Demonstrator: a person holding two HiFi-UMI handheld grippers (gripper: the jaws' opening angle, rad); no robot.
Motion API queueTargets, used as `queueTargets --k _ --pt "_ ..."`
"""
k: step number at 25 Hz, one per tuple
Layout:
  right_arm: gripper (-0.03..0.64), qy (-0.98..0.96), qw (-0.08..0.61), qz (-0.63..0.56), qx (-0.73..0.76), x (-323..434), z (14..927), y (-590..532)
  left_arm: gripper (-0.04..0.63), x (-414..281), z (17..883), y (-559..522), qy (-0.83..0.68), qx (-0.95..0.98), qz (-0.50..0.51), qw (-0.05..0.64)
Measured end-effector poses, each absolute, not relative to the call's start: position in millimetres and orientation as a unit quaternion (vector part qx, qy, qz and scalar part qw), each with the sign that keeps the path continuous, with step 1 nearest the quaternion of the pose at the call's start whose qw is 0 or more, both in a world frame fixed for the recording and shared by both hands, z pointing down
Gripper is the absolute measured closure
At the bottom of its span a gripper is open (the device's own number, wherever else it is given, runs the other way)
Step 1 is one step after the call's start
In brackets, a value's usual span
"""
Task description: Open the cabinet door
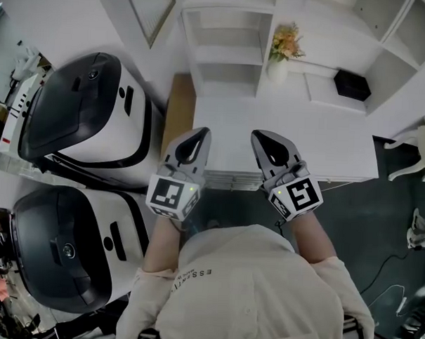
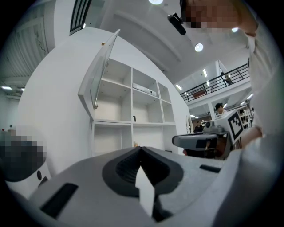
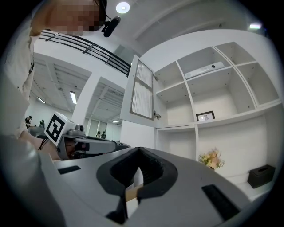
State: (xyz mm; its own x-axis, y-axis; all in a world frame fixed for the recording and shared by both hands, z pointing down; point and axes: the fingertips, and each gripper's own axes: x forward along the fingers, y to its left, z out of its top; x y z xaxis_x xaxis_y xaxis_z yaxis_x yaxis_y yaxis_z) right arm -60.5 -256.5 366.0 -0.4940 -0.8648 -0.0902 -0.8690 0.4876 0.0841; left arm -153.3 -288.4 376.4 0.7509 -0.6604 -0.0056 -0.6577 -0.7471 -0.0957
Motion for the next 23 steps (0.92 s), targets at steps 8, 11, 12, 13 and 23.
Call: queueTargets --k 8,11,12,13,23 --pt "0.603 0.855 0.008 0.043 -0.517 -54 375 -265 0.594 -148 377 -293 0.347 -0.937 -0.012 0.046" --pt "0.603 0.853 0.007 0.042 -0.520 -51 375 -266 0.594 -148 379 -292 0.344 -0.937 -0.017 0.052" --pt "0.603 0.853 0.007 0.043 -0.520 -51 375 -265 0.594 -149 379 -292 0.344 -0.937 -0.018 0.053" --pt "0.603 0.853 0.006 0.044 -0.520 -50 375 -265 0.594 -149 379 -291 0.344 -0.937 -0.018 0.053" --pt "0.603 0.853 0.005 0.043 -0.520 -50 376 -261 0.593 -144 380 -285 0.338 -0.940 -0.014 0.050"
